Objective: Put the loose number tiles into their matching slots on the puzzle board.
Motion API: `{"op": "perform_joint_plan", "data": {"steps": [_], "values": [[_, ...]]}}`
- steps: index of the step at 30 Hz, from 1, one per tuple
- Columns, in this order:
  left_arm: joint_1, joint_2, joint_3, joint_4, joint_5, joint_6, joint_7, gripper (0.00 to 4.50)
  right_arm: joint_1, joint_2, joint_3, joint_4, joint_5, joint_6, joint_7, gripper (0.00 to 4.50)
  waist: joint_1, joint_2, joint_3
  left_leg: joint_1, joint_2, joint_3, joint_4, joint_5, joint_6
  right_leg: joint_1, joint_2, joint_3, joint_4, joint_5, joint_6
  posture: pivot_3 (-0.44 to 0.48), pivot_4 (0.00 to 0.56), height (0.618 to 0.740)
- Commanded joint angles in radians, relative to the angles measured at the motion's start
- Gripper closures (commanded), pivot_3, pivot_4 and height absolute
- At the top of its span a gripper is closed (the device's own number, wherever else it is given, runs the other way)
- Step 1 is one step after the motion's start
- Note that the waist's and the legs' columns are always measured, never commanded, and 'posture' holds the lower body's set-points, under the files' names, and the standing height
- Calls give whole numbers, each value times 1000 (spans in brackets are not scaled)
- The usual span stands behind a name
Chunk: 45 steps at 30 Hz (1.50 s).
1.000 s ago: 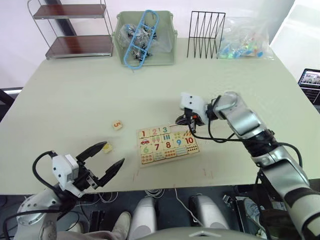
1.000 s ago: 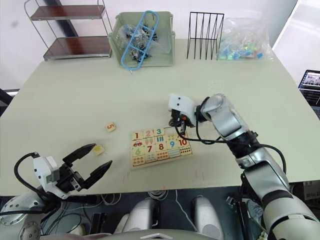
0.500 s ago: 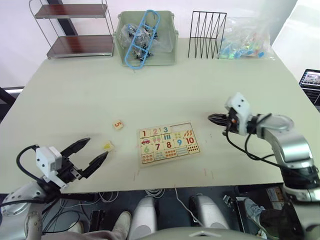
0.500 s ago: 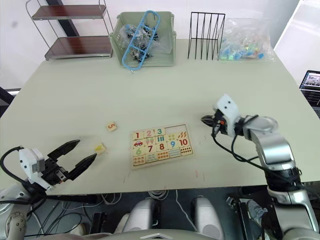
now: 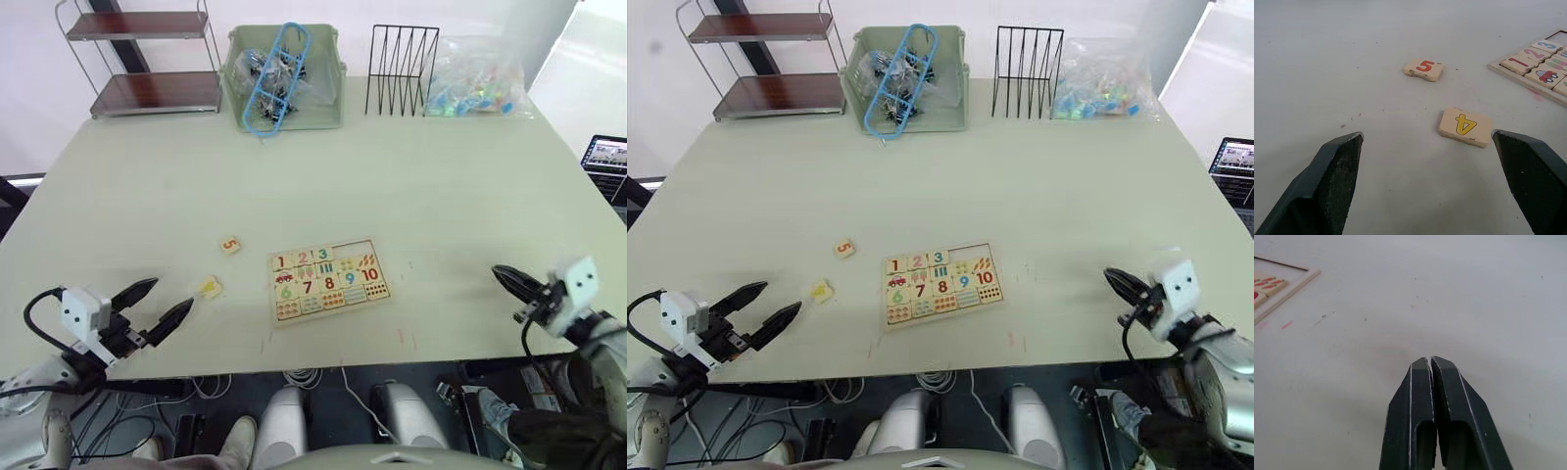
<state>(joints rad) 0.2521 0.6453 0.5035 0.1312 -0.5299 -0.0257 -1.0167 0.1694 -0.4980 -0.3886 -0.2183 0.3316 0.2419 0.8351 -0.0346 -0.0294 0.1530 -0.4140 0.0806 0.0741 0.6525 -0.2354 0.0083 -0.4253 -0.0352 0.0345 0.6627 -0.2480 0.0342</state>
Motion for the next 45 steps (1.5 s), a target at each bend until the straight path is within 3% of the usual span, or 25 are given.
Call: {"op": "perform_joint_plan", "data": {"steps": [1,5,10,27,45], "values": [[12,18,38,17,23,-56,-1,0,90,36,-75,9,88,-97,43,3277,1,0,0,0,0,0,0,0,0,0,0,0,0,0,0,0,150,740],[25,19,29,21,26,-71,-24,0,165,69,-83,20,125,-170,60,2081,-1,0,0,0,0,0,0,0,0,1,0,0,0,0,0,0,150,740],[13,30,22,31,21,-73,-54,0,191,79,-69,24,170,-204,93,71,0,0,0,1,0,0,0,0,0,1,0,0,0,0,0,0,150,740],[20,13,33,14,-2,-57,-61,0,173,38,-49,89,199,-252,154,71,2,0,0,1,0,0,0,0,0,2,0,0,0,0,0,0,150,740],[84,-19,33,-118,-25,-25,-3,0,158,20,-37,136,209,-302,211,71,6,0,-1,2,0,0,0,0,0,2,0,0,0,0,0,0,150,740]]}}
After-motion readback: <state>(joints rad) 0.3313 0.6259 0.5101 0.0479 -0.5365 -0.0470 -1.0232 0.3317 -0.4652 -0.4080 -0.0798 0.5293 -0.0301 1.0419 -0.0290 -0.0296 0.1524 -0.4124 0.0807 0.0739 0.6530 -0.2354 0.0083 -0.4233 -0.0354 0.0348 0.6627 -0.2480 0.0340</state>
